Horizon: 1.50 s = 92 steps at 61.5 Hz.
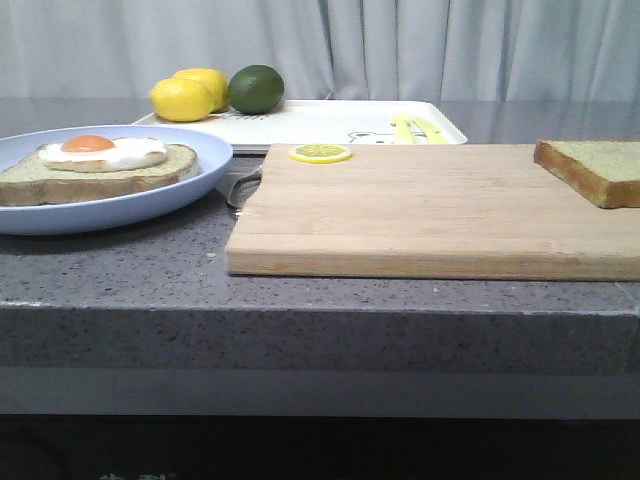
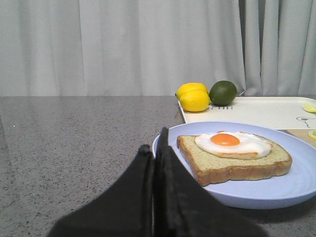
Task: Place bread and move sandwich to tray
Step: 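Move the right gripper over the plain bread slice on the cutting board, then lower the right gripper and pinch the bread slice edge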
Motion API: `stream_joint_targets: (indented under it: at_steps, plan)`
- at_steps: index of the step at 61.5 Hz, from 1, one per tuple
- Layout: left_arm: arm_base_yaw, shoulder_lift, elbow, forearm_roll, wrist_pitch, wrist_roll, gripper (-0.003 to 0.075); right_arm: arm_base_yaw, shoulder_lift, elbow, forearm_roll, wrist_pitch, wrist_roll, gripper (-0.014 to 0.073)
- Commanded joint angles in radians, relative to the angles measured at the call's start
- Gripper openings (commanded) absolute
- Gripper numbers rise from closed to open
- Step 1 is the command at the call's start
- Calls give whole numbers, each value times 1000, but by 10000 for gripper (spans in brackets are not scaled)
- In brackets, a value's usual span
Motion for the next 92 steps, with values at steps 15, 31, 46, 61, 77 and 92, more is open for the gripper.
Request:
stream_joint_targets:
  at_steps: [15,31,46,61,77,92]
  plan:
    - [0,-23,1,-7,-80,-3,-20,-5,-18,-2,-6,-110,-5,-116]
    - [0,-23,-2,-7,-117,-3,-20,-5,-18,-11,-6,-194,-5,-116]
    - [0,-19,-157,-89,-42,-6,-20,-5,-18,-200,-6,-19,-5,-116]
    - [0,59,-481,-89,216,-6,-20,-5,98,-483,-41,184,-5,-116]
    - [0,306,-806,-89,483,-6,-20,-5,324,-734,-61,357,-5,-116]
    - [0,470,-904,-109,612,-6,-20,-5,495,-814,-61,537,-5,-116]
